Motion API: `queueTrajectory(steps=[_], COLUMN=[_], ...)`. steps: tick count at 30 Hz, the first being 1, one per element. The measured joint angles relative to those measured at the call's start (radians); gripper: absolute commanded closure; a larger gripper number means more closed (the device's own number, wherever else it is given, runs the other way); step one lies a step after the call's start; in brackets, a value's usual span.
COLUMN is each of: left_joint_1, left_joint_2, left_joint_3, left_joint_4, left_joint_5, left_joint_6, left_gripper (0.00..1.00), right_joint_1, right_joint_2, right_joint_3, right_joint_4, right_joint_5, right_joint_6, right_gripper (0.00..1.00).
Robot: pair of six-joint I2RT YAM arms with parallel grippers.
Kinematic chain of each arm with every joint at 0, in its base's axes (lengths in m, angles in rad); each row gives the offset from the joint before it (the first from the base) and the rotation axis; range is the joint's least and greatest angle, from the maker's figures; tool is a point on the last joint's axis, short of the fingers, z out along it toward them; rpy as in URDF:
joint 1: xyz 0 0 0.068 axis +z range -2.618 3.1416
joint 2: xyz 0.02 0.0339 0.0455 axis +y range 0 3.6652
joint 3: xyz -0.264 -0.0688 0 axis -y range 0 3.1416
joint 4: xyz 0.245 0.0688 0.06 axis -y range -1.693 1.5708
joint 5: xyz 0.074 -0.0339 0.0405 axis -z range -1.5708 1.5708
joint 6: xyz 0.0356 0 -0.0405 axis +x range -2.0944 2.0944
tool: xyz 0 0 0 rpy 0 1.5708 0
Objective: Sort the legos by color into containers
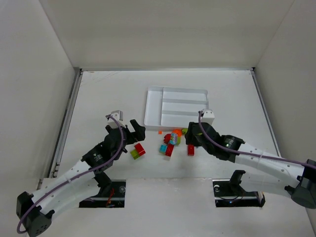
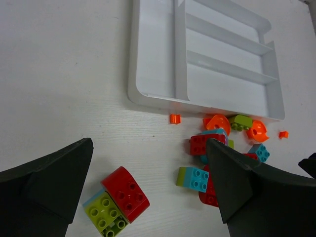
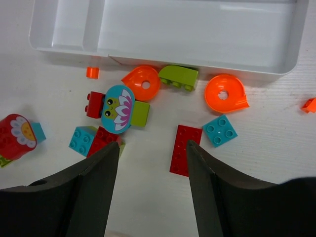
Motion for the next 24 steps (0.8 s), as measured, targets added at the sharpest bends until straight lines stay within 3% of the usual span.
queueTrajectory(steps=[4,6,9,12,17,19,21,24], left_joint_1=[-0.017,-0.036,-0.071,-0.105,-0.144,-0.151,-0.154,-0.151], left_joint_2=[0.017,0.048,0.113,0.168,0.205,0.219,0.24,0.284], left_joint_3=[-0.005,-0.005,-0.005,-0.005,-0.003,-0.002,-0.001,-0.001], left_joint_4=[0.053,0.079,0.103,0.106,0.131,0.154,0.183,0.238], left_joint_5=[0.003,0.005,0.005,0.001,-0.009,-0.008,0.005,0.047], left_joint_6=[0.006,0.01,0.015,0.017,0.027,0.032,0.042,0.066], left_gripper=[0.0,0.0,0.0,0.0,0.0,0.11,0.37,0.57], right_joint_1=[-0.001,-0.012,-0.045,-0.076,-0.116,-0.122,-0.125,-0.125], right_joint_2=[0.014,0.031,0.068,0.114,0.201,0.244,0.292,0.364], right_joint_3=[-0.016,-0.03,-0.05,-0.072,-0.094,-0.095,-0.095,-0.092], right_joint_4=[0.058,0.091,0.142,0.204,0.313,0.359,0.399,0.432], right_joint_5=[-0.01,-0.019,-0.03,-0.037,-0.077,-0.097,-0.113,-0.127], right_joint_6=[-0.005,-0.004,-0.002,0.0,-0.003,-0.003,-0.003,-0.003], right_gripper=[0.74,0.8,0.8,0.68,0.61,0.64,0.7,0.81])
